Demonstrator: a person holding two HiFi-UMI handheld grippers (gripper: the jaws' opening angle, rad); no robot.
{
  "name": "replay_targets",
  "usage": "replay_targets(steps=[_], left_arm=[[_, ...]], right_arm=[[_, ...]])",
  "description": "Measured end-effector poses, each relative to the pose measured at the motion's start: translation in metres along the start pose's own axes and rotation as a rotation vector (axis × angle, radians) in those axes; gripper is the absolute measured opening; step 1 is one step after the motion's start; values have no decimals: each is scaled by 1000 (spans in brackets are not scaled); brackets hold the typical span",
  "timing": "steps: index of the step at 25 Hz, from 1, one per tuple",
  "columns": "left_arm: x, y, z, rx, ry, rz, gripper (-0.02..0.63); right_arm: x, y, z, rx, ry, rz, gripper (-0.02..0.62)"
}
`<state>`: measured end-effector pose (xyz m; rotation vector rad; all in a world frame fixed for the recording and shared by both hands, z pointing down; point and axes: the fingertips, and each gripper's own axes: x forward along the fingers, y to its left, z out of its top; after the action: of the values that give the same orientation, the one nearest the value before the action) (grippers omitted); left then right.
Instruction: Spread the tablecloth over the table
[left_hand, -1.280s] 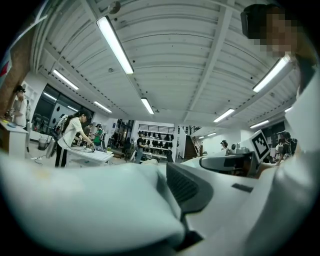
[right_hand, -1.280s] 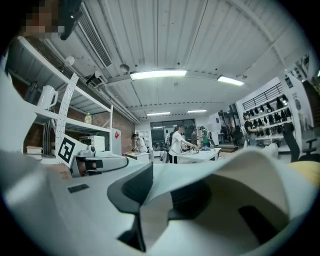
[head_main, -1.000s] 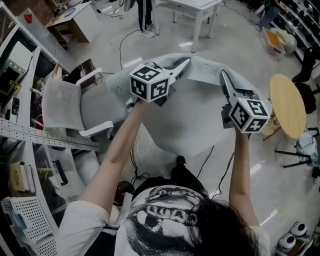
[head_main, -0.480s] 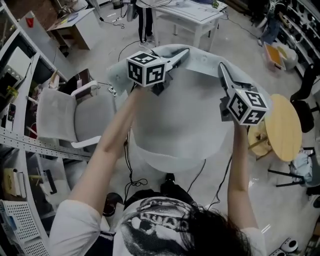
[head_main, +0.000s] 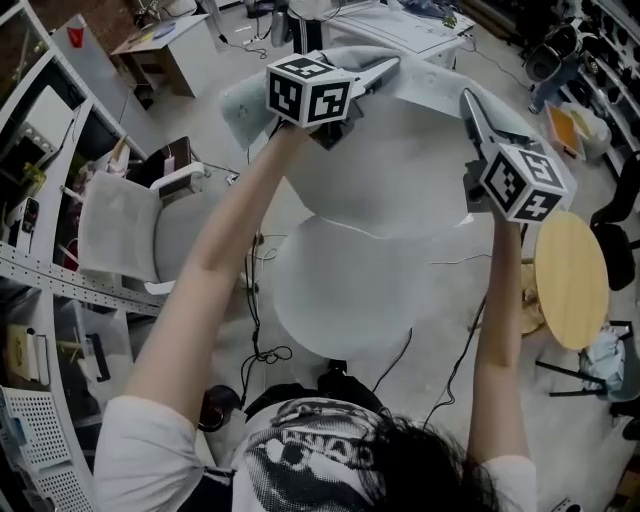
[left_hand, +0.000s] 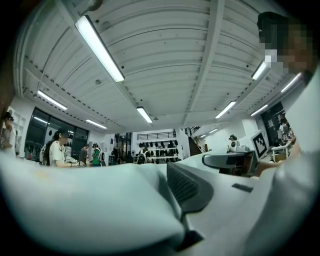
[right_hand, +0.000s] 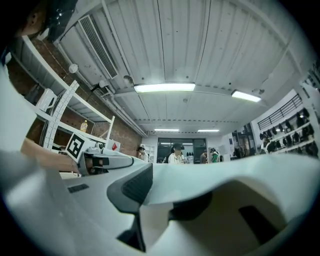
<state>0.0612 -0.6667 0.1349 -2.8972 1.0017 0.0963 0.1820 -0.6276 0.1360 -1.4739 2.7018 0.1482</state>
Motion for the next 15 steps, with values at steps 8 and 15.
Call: replay_targets(steps=[8,15], left_arm=[[3,7,-3,-6,-6,6,78],[-12,-2,-59,-83,58,15,78]], right_arm=[[7,0,-1,-52,4,26,95],[-4,12,-52,-29,86,44,95]])
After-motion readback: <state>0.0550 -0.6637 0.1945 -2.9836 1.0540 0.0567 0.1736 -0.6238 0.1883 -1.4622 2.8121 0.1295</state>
